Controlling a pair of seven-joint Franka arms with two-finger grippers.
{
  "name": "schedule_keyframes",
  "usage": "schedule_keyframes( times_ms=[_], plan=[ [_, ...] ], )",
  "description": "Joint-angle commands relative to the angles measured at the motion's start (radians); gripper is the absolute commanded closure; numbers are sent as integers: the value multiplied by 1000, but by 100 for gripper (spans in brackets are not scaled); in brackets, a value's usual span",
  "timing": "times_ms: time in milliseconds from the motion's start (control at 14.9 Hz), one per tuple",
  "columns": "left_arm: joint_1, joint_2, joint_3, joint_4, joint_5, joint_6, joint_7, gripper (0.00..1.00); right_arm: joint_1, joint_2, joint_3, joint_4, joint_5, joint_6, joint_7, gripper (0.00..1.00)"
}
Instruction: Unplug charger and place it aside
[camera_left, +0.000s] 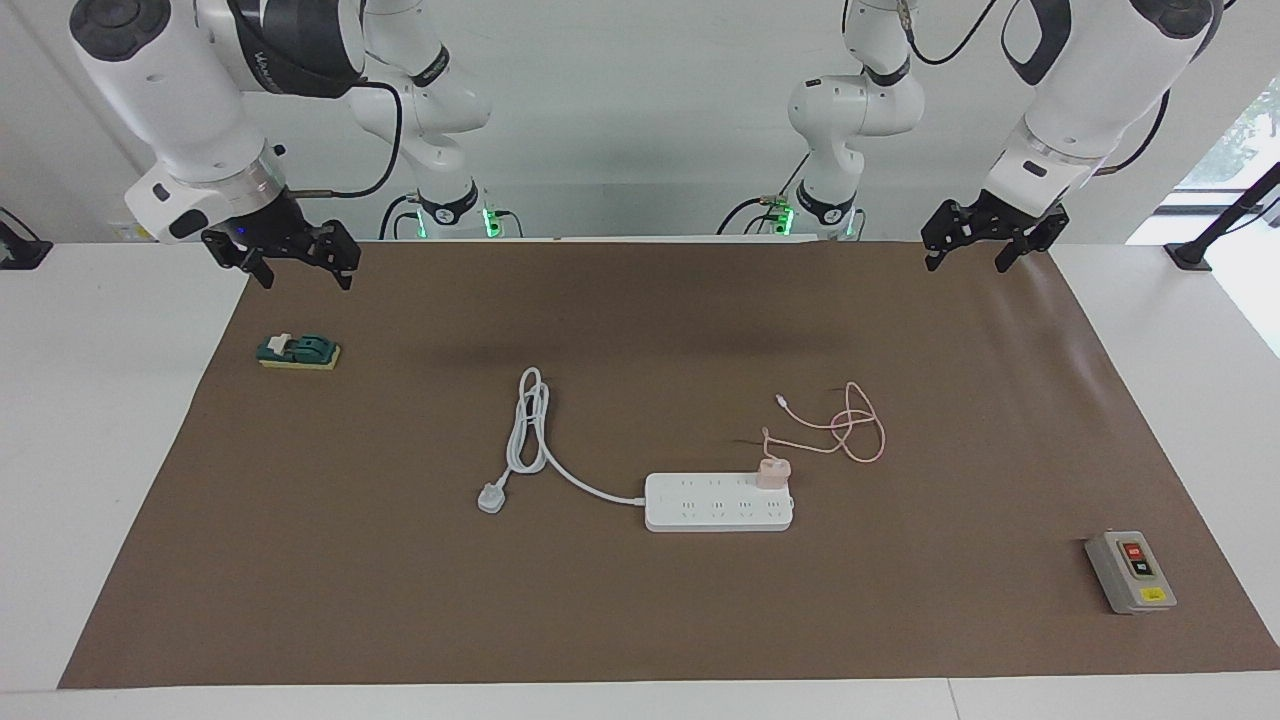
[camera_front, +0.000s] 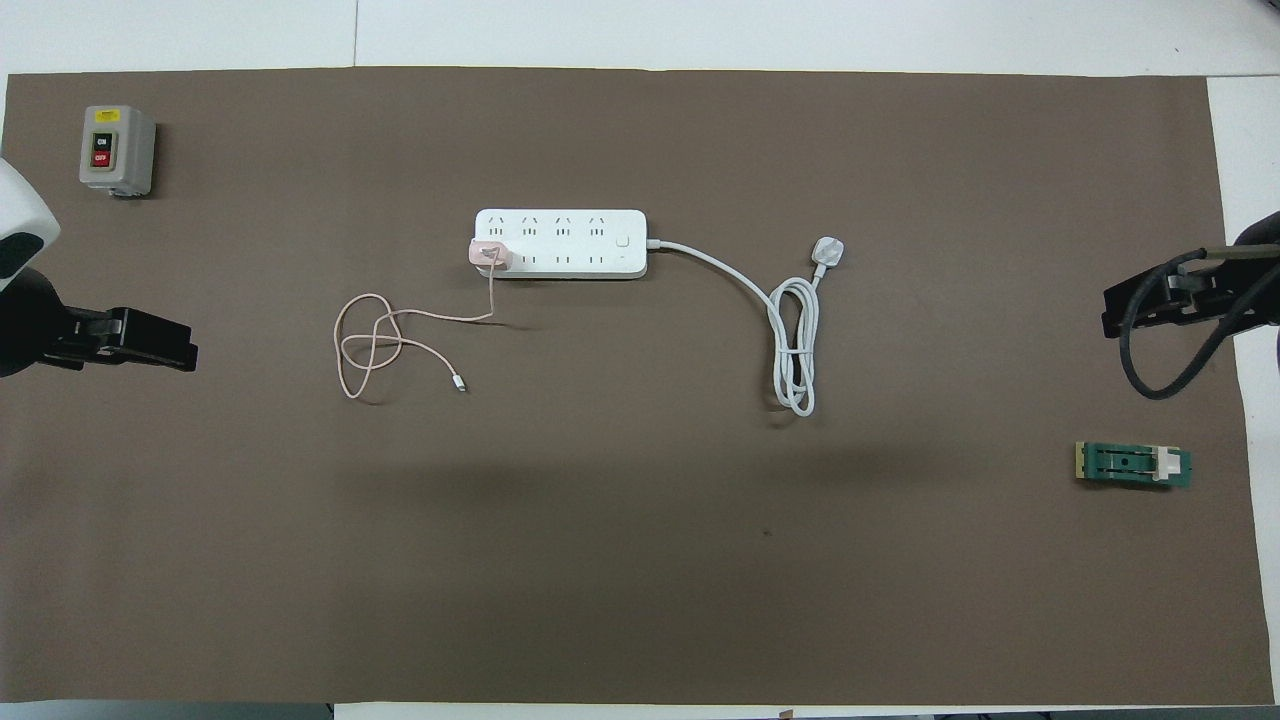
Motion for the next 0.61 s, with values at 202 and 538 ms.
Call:
schedule_keyframes(
  times_ms=[202, 538],
  plan=[
    [-1, -26, 3, -20, 13, -4, 5, 0, -5, -5, 5, 2, 20, 17, -10, 0],
    [-1, -26, 3, -20, 13, -4, 5, 0, -6, -5, 9, 4, 20, 39, -10, 0]
  ],
)
